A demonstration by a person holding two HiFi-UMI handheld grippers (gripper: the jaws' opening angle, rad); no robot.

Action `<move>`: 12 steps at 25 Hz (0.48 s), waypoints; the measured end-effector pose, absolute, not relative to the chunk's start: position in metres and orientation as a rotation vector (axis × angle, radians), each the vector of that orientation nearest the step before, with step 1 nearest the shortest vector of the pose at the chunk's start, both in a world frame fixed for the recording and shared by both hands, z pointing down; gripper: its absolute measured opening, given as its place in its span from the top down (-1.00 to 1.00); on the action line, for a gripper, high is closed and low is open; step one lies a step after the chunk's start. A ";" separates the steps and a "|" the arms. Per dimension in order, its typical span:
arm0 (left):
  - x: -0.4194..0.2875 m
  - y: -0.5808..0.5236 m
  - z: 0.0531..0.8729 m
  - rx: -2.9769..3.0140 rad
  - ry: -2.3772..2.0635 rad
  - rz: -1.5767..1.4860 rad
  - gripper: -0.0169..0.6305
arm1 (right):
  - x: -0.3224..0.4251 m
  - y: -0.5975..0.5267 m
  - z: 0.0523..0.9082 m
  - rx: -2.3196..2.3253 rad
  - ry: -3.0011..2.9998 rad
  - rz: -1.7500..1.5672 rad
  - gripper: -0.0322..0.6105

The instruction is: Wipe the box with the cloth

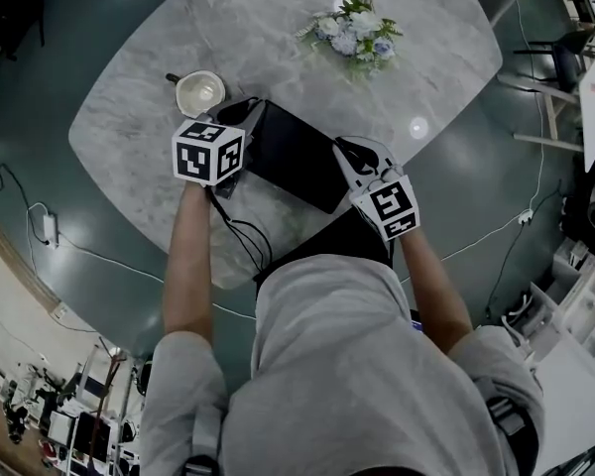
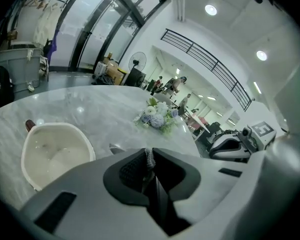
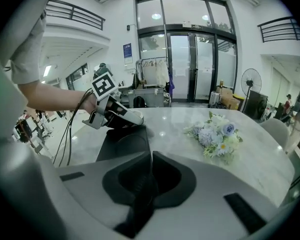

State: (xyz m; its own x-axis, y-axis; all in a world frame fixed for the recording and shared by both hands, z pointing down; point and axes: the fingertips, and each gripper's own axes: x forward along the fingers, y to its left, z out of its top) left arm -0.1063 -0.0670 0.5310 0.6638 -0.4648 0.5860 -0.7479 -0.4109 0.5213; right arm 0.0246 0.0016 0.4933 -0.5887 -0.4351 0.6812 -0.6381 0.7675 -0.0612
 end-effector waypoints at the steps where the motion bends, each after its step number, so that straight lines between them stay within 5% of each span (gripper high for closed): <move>1: -0.106 -0.067 0.531 2.082 -0.928 0.449 0.82 | 0.023 0.002 0.493 0.796 -2.293 0.402 0.79; 12: -0.111 -0.046 0.531 2.075 -0.824 0.456 0.82 | 0.007 0.004 0.485 0.758 -2.323 0.379 0.79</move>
State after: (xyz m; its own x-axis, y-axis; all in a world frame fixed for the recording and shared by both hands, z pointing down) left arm -0.1108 -0.0461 0.5310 0.7181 -0.3914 0.5754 -0.6954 -0.4343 0.5725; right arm 0.0072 0.0037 0.4853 -0.6172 -0.4186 0.6662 -0.6086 0.7906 -0.0672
